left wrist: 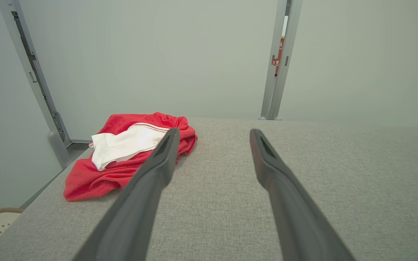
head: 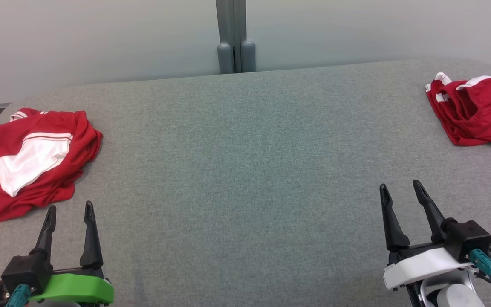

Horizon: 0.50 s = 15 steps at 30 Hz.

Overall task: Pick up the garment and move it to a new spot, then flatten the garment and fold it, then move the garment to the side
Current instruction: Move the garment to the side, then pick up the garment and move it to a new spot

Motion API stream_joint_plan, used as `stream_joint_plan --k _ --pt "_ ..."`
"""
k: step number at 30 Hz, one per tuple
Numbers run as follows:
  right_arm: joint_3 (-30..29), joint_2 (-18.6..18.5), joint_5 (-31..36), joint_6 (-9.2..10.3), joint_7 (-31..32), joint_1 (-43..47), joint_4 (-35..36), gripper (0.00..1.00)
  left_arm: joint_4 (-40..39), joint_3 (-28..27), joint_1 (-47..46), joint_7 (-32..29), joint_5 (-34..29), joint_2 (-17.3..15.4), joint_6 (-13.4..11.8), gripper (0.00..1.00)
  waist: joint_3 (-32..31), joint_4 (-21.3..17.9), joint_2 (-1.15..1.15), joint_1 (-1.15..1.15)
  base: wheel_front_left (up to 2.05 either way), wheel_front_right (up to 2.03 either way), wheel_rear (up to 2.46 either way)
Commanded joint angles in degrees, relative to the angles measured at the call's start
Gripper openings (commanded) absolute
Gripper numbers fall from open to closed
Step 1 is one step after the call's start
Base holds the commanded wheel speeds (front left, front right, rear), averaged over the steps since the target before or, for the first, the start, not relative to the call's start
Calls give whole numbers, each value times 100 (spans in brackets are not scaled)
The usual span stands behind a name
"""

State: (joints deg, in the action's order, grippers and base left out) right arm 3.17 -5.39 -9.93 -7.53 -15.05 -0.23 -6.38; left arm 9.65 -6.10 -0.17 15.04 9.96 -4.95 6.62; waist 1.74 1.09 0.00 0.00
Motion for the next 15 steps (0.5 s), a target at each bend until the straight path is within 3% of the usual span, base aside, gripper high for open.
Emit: stream_joint_plan --k 1,15 --pt "-12 20 40 7 -16 72 37 100 16 -11 88 17 -16 -47 18 100 -15 15 0 0 0 0 0" --pt "-24 66 104 7 25 98 75 100 21 -11 74 17 -12 -61 3 100 13 51 0 0 0 0 0"
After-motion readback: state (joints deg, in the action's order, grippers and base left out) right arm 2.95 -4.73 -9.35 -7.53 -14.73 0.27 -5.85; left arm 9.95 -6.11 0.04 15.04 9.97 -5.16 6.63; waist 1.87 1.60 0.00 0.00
